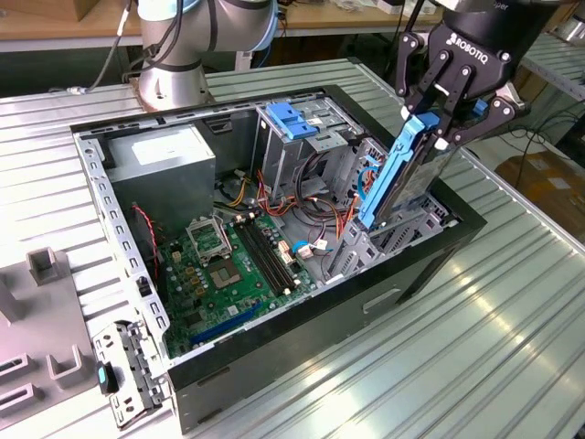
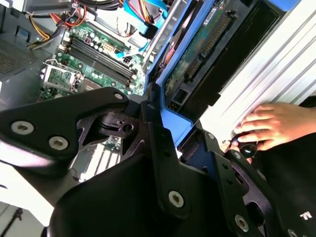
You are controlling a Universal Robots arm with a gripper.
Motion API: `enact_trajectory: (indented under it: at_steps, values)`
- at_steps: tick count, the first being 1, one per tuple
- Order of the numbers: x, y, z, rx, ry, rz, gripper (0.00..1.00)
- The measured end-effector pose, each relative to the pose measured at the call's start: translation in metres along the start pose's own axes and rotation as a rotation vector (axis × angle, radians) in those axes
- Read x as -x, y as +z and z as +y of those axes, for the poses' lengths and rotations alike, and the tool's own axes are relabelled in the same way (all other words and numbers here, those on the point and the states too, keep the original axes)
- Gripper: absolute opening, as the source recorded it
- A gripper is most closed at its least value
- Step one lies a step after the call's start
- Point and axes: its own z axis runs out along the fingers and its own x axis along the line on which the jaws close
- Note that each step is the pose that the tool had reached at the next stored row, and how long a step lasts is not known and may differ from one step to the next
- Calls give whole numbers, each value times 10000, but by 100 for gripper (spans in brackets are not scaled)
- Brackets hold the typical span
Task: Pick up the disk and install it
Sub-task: 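Insert the disk into the insertion slot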
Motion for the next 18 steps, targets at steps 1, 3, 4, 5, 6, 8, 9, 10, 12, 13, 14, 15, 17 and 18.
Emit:
enact_trajectory:
  at_steps: [1, 3, 4, 5, 6, 8, 9, 10, 12, 13, 14, 15, 17, 18]
  values:
    - [0, 3, 0, 1, 58, 0, 37]
    - [12, 10, -1, 1, 87, 2, 37]
    - [25, 12, -1, 1, 87, 1, 37]
    - [37, 14, -1, 1, 88, 2, 37]
    - [47, 19, -1, 1, 88, 1, 37]
    - [47, 32, -1, 2, 88, 0, 37]
    - [47, 36, -1, 3, 88, 2, 37]
    - [47, 41, -1, 3, 89, 4, 37]
    - [47, 53, -1, 2, 90, 6, 37]
    - [47, 59, -1, 2, 90, 10, 37]
    - [47, 66, -1, 3, 91, 13, 37]
    - [48, 72, -1, 3, 93, 18, 37]
    - [48, 85, -1, 5, 103, 26, 37]
    - [48, 91, -1, 5, 109, 28, 37]
